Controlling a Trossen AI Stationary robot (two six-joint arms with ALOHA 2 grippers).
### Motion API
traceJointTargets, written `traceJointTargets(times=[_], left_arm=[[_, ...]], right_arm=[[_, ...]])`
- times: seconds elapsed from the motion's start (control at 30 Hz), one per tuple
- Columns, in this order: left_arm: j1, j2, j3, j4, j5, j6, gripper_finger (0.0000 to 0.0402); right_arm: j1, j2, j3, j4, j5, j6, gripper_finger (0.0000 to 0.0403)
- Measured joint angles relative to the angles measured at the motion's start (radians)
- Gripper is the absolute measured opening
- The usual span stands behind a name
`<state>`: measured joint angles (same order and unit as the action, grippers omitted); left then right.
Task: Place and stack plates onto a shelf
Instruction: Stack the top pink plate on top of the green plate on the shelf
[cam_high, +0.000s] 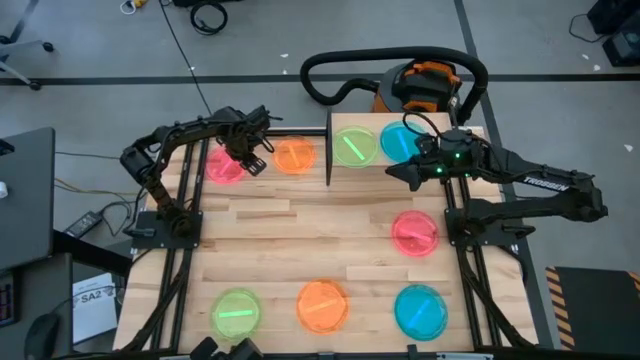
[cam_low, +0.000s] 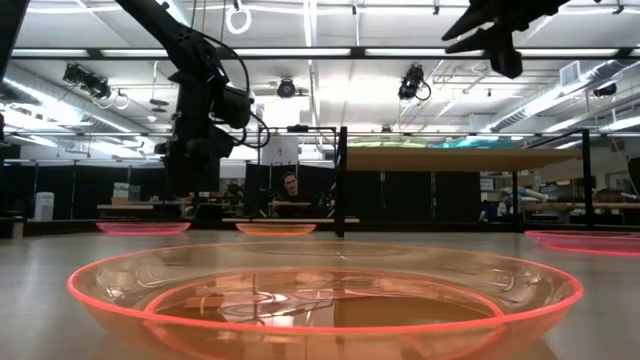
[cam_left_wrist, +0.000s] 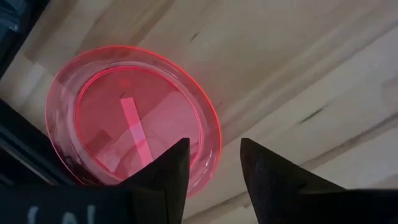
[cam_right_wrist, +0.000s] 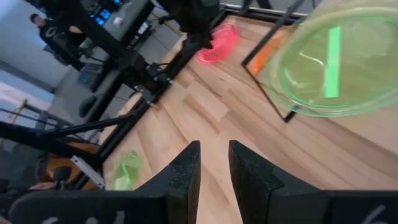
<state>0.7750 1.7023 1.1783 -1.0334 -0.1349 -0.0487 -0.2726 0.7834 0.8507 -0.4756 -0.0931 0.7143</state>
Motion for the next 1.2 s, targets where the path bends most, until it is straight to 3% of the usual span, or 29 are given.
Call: traceJointTargets(times=[0.37,1.2], left_arm=[[-0.021,0.0,-0.067,0.095,-0.003,-0.026,0.0151],[-0.022,0.0,-0.239,0.223,-0.073,-0.027,0.0151]], right_arm=[[0.056,0.0,0.0,0.039,0.051,-0.009,0.009],[0.063,0.0,0.0,0.041,0.052,-0.01,0.009]])
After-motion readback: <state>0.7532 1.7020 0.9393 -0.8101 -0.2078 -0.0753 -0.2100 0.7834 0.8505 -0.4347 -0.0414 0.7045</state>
